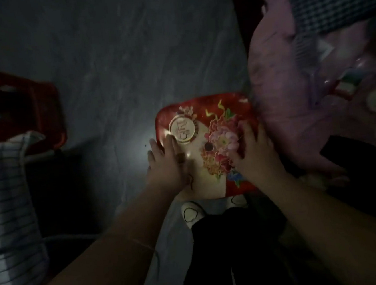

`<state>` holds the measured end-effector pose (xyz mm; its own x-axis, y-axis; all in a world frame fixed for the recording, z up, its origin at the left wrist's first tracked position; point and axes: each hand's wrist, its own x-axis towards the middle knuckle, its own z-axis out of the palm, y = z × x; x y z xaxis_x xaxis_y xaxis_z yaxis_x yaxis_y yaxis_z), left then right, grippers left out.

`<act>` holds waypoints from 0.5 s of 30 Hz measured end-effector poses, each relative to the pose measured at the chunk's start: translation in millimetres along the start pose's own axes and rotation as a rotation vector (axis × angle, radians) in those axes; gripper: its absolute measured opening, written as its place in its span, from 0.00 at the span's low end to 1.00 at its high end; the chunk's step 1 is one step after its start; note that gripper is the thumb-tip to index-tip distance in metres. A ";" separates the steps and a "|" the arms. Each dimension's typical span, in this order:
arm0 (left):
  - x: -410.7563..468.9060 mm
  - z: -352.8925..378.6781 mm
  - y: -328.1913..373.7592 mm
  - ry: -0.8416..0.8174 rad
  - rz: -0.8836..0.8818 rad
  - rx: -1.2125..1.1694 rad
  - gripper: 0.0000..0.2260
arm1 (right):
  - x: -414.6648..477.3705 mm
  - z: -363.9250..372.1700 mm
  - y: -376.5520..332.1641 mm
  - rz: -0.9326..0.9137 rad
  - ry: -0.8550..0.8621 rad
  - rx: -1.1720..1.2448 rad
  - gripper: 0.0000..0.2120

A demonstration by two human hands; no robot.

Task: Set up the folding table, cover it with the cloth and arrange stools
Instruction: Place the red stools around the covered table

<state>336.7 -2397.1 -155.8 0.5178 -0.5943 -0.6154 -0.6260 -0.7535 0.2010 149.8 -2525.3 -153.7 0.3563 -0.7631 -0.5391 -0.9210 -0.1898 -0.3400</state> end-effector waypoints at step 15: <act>-7.3 -16.8 -4.6 0.087 -0.132 -0.371 0.40 | -5.7 -3.3 -39.1 0.085 0.077 0.062 0.50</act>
<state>345.6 -2394.0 -139.4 0.6372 -0.4949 -0.5909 -0.3057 -0.8660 0.3957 183.3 -2515.5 -134.8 0.2623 -0.8205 -0.5078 -0.9349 -0.0857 -0.3443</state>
